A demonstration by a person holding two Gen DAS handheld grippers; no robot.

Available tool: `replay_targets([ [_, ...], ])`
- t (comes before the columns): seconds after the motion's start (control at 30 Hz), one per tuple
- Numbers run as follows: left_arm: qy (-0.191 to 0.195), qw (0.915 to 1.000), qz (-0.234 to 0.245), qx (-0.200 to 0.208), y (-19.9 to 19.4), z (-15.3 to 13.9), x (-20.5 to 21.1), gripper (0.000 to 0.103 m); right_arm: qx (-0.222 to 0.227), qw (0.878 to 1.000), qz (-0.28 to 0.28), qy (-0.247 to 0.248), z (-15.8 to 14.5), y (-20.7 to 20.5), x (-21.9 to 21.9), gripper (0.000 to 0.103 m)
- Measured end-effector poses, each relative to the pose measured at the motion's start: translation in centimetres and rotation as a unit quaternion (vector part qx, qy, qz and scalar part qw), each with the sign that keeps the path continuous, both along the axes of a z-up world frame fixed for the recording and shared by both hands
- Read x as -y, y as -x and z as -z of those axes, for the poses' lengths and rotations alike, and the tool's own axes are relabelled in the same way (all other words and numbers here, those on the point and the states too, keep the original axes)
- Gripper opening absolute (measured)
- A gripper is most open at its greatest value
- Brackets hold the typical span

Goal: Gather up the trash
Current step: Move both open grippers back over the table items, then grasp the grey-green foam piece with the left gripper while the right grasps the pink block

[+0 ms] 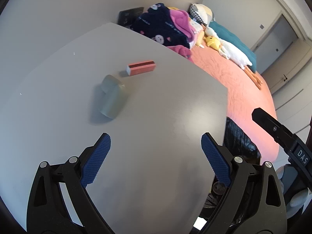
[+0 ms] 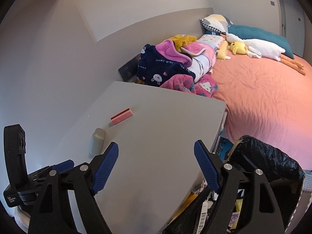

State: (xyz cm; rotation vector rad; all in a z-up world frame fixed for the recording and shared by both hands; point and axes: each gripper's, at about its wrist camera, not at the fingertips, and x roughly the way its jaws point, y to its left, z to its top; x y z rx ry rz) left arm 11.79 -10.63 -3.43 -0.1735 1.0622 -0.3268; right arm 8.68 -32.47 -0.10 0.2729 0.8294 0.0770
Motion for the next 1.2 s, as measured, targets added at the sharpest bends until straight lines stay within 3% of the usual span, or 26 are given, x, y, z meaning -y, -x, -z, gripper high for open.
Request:
replay_targets([
  [0.8,-0.037,0.9983,-0.032,-0.03,-7.9,5.1,-2.4,0.091,-0.047,0.997,-0.056,0.012,4.6,-9.6,-4.9,0.08],
  [0.93,-0.045,0.9979,-0.031,-0.033,-8.7,6.0,-2.5,0.082,-0.054,0.996,-0.07,0.018,5.5,-11.3,-5.9,0.08],
  [1.1,-0.057,0.9978,-0.023,-0.026,-9.5,6.5,-2.4,0.062,-0.062,0.994,-0.085,0.025,6.5,-13.2,-7.1,0.08],
  [1.13,-0.056,0.9979,-0.023,-0.023,-9.6,6.4,-2.5,0.054,-0.063,0.994,-0.087,0.027,6.7,-13.5,-7.3,0.08],
  [1.2,-0.059,0.9976,-0.03,-0.017,-9.8,6.3,-3.0,0.053,-0.065,0.993,-0.093,0.03,7.1,-14.2,-7.7,0.08],
])
